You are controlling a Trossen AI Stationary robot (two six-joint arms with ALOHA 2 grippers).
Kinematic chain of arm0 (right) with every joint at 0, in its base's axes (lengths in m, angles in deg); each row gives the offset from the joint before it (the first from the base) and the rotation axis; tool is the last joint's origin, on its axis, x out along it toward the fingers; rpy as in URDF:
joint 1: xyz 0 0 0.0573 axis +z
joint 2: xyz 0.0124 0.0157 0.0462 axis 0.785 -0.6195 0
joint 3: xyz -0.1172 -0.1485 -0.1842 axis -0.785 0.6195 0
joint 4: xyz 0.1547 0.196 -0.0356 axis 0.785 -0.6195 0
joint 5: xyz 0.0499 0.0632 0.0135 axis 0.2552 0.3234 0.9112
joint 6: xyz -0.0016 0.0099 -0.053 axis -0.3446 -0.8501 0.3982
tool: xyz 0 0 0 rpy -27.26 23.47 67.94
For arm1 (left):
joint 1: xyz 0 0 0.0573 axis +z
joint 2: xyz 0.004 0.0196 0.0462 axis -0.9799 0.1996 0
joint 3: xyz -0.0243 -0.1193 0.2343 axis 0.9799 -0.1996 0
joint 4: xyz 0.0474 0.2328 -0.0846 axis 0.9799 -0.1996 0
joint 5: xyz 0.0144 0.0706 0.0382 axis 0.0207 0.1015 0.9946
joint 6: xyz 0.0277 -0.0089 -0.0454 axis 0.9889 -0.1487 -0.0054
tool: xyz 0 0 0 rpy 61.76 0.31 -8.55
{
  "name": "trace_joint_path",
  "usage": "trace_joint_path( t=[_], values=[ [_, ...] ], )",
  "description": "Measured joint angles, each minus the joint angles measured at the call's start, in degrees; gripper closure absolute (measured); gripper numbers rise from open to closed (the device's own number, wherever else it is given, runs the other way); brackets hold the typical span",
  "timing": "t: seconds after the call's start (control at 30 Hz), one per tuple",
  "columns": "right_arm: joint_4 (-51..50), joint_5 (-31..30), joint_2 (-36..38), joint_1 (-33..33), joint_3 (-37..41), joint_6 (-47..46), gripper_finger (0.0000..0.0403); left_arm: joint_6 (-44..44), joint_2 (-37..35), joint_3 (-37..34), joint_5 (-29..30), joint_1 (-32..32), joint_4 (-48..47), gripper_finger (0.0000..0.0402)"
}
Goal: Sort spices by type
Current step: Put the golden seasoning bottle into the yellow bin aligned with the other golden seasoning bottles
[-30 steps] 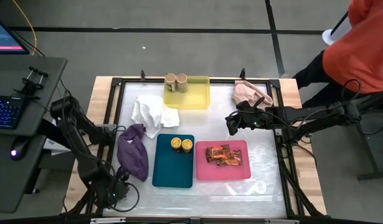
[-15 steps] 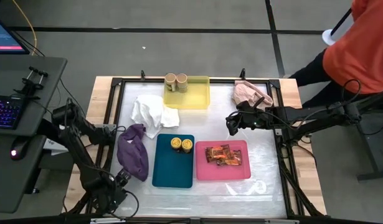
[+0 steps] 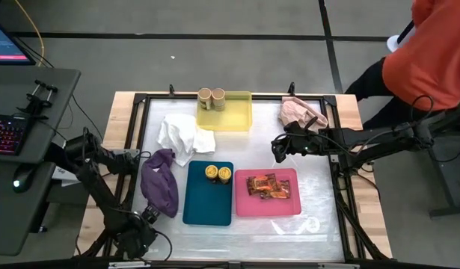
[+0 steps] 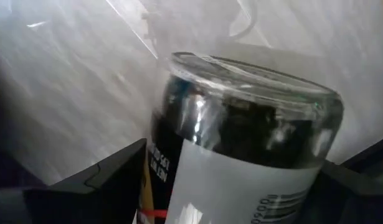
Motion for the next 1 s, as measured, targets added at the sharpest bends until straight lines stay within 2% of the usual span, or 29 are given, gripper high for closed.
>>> trace_joint_path(
  t=[0.1, 0.2, 0.37, 0.5, 0.63, 0.73, 0.8, 0.9, 1.0],
  values=[
    [0.0, 0.0, 0.0, 0.0, 0.0, 0.0, 0.0402, 0.0, -1.0, -0.1, -0.4, 1.0, -0.2, 0.0114],
    [0.5, 0.7, 0.0, 0.0, 0.0, -0.2, 0.0402, 0.1, -3.8, 0.3, 0.0, 2.5, -1.0, 0.0158],
    [6.6, 5.7, 0.0, 0.1, 0.0, 0.5, 0.0402, 0.5, -12.2, 2.3, 2.3, 6.3, -7.0, 0.0159],
    [20.9, 11.0, 0.0, 0.1, 0.0, 3.0, 0.0402, 4.4, -21.6, 6.6, 10.0, 11.7, -13.7, 0.0159],
    [34.7, 11.3, 0.0, 0.1, 0.0, 5.3, 0.0395, 13.5, -30.4, 11.6, 22.1, 19.6, -12.9, 0.0159],
    [41.2, 9.7, -0.3, 0.1, 0.0, 5.5, 0.0363, 20.0, -34.9, 14.2, 32.4, 27.8, -6.3, 0.0159],
    [45.2, 9.5, -1.1, 0.1, 0.0, 5.4, 0.0326, 22.5, -37.0, 14.9, 35.7, 33.9, 2.0, 0.0159],
    [52.9, 9.4, -4.3, 0.2, 0.0, 2.2, 0.0257, 24.2, -38.9, 15.0, 35.2, 42.1, 17.6, 0.0159],
    [60.7, 9.4, -9.3, 0.2, 0.0, -0.6, 0.0182, 25.0, -38.9, 15.0, 31.5, 47.7, 33.0, 0.0159]
  ],
)
